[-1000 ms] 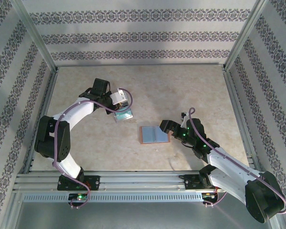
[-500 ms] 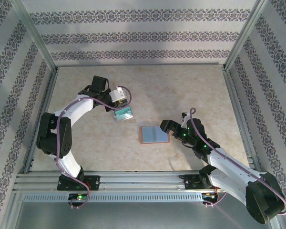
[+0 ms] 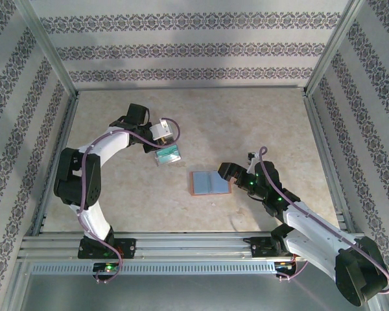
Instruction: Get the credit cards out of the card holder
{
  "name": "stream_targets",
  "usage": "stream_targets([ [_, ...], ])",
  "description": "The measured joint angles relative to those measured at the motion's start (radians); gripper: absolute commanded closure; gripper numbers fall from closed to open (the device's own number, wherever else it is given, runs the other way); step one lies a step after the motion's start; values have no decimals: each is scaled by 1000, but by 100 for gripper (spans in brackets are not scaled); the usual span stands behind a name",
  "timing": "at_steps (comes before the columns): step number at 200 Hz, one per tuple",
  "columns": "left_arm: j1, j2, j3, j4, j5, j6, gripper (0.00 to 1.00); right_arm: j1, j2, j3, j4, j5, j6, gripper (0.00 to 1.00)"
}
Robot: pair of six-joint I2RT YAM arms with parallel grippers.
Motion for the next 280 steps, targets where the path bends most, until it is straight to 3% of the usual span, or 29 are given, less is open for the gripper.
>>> stream_targets([
  [19, 1, 14, 0, -7, -8, 7, 99, 0, -6, 0, -3, 0, 0, 2],
  [35, 1, 23, 3, -16, -11, 8, 77, 0, -8, 0, -6, 0, 0, 2],
  [42, 1, 25, 6, -22, -16, 12, 72, 0, -8, 0, -6, 0, 0, 2],
  [90, 6, 19, 26, -40, -11, 8, 70, 3, -3, 5, -29, 1, -9, 3],
  [119, 6, -39, 26, -54, 13, -7, 68, 41, 23, 53, -90, 26, -38, 11],
  [146, 5, -149, 22, -51, 44, -55, 59, 92, 58, 126, -153, 74, -71, 18],
  [177, 5, -275, 3, -37, 71, -148, 25, 164, 150, 241, -278, 150, -113, 26],
  [197, 5, -355, -51, 13, 68, -229, 0, 214, 231, 317, -352, 191, -142, 37],
  [239, 5, -523, -248, 176, -21, -436, 1, 294, 391, 447, -473, 254, -190, 43],
  [280, 5, -632, -348, 270, -189, -671, 1, 359, 515, 554, -567, 303, -221, 43],
])
